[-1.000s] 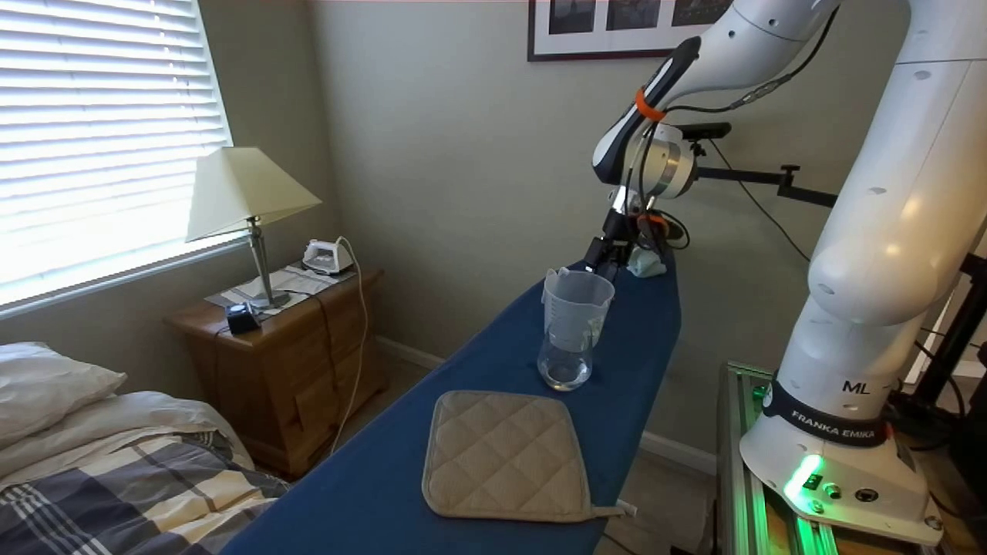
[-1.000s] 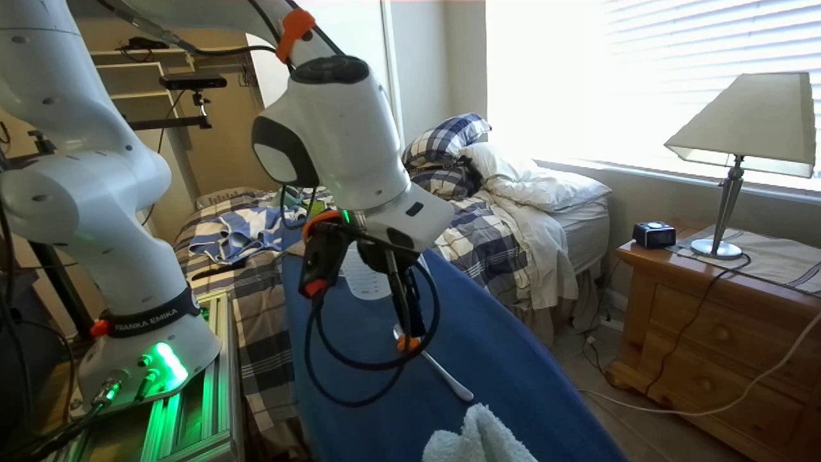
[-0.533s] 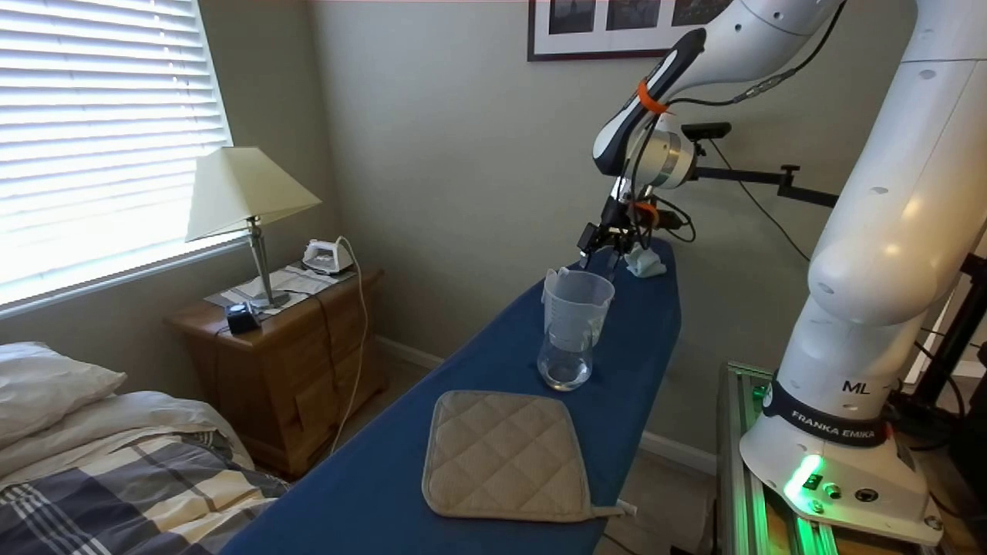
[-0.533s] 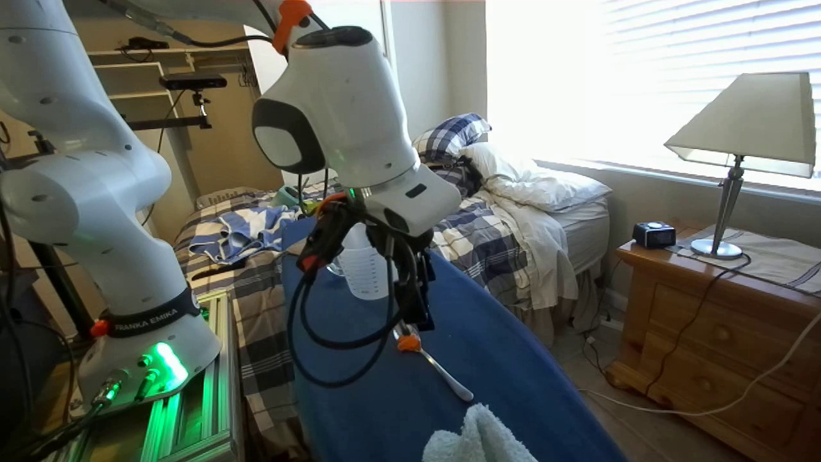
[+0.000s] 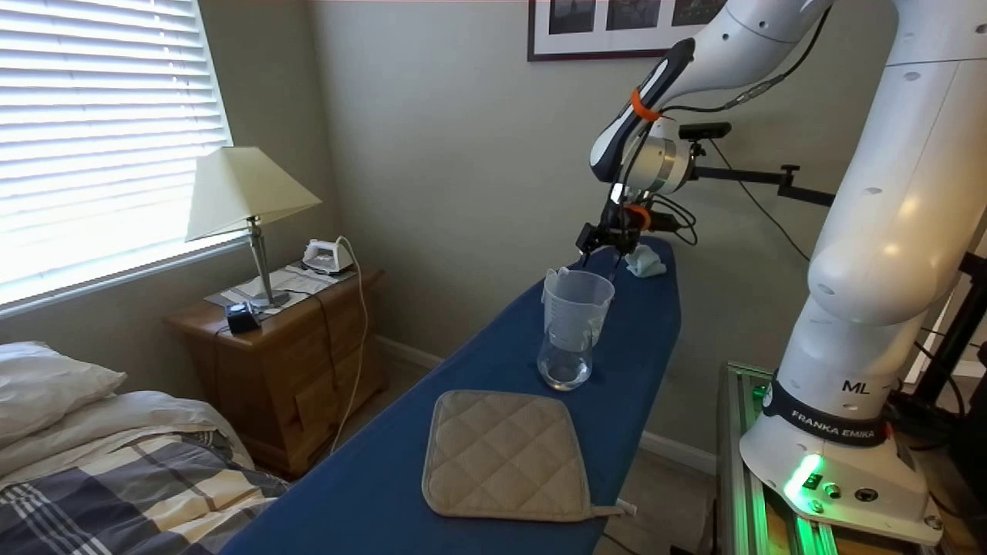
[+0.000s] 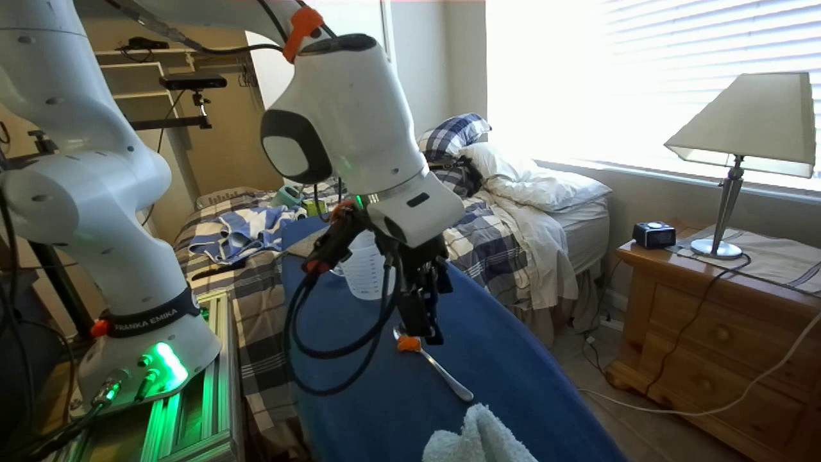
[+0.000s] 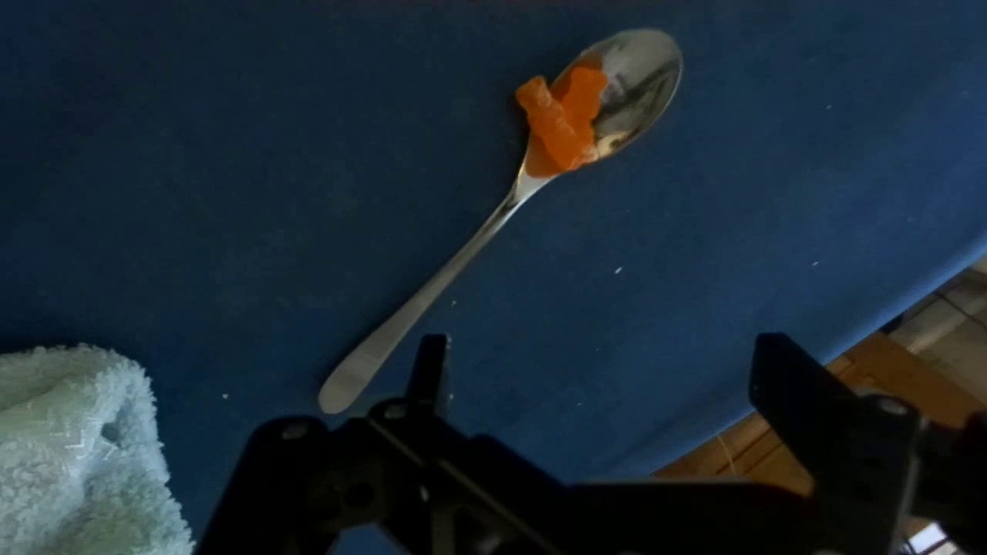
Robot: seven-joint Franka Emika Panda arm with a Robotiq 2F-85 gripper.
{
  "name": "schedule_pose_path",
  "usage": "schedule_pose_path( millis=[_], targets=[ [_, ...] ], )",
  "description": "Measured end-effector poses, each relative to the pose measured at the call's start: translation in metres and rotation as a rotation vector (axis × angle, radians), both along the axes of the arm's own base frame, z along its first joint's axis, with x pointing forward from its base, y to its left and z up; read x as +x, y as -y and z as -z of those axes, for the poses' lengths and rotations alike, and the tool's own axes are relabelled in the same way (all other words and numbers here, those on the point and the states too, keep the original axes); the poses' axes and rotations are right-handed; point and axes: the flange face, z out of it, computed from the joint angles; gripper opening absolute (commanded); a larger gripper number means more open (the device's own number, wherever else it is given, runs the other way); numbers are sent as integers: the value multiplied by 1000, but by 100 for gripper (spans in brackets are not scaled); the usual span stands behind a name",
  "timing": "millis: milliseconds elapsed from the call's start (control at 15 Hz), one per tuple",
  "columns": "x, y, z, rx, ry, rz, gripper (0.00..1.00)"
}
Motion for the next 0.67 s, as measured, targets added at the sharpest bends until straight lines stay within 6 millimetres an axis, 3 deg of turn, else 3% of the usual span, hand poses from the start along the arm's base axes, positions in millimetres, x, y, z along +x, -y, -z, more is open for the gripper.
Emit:
schedule_pose_path(
  millis=[667],
  targets=[
    [20,22,29,46,-179,314,100]
  ],
)
